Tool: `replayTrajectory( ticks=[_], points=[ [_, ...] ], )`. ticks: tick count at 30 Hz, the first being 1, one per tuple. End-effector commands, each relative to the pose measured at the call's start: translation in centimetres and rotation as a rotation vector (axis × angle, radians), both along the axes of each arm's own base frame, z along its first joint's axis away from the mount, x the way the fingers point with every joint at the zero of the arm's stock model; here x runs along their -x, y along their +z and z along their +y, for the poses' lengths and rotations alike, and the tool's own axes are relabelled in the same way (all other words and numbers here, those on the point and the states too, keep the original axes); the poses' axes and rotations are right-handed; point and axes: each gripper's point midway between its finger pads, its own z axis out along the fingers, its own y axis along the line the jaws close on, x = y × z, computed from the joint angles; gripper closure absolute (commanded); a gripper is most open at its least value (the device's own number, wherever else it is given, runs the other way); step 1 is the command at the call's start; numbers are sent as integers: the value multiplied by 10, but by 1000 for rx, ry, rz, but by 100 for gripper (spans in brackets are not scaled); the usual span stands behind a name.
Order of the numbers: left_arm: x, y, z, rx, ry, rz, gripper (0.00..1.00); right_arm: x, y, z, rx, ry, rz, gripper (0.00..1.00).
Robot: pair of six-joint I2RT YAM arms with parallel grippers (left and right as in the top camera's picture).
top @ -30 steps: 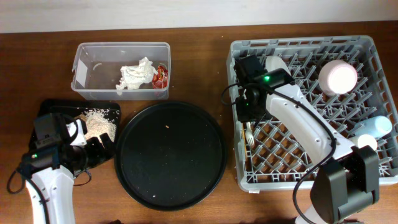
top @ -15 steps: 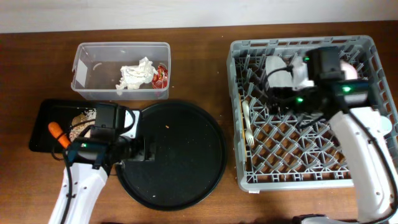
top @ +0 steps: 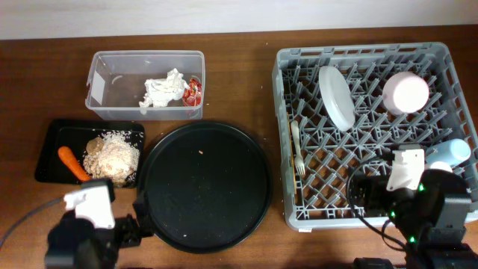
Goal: Sort waste into correct bins and load items into the dishwasher rack
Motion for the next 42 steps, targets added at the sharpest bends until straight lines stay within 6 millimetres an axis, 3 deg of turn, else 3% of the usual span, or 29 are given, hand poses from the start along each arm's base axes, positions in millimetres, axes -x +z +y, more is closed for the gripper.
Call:
replayTrajectory(
  ticks=[1, 10, 17, 21, 23, 28, 31, 35, 42],
  points=[
    [1, 9, 2, 14, 18, -74, 1, 1, -3, -4, 12, -20, 6, 2],
    [24, -24, 3, 5, 19, 91, 1, 0, -5, -4, 11, -20, 13, 2],
    [24, -24, 3, 5, 19, 91, 1, 13, 8, -3, 21, -17, -61, 2],
    [24, -24, 3, 5, 19, 91, 1, 21, 9, 14, 30, 63, -275, 2],
    [24, -24, 3, 5, 19, 91, 1, 12, -3, 19, 19, 90, -425, 1],
    [24, -24, 3, 5, 19, 91, 1, -20, -3, 15, 41, 56, -781, 2],
    [24, -24, 3, 5, 19, 91, 1, -30, -17, 2, 79, -16, -877, 2],
    [24, -24, 3, 5, 19, 91, 1, -34, -90, 2, 155, 33, -584, 2],
    [24, -24, 3, 5, 19, 91, 1, -35, -87, 3, 148, 33, -594, 2]
  ],
)
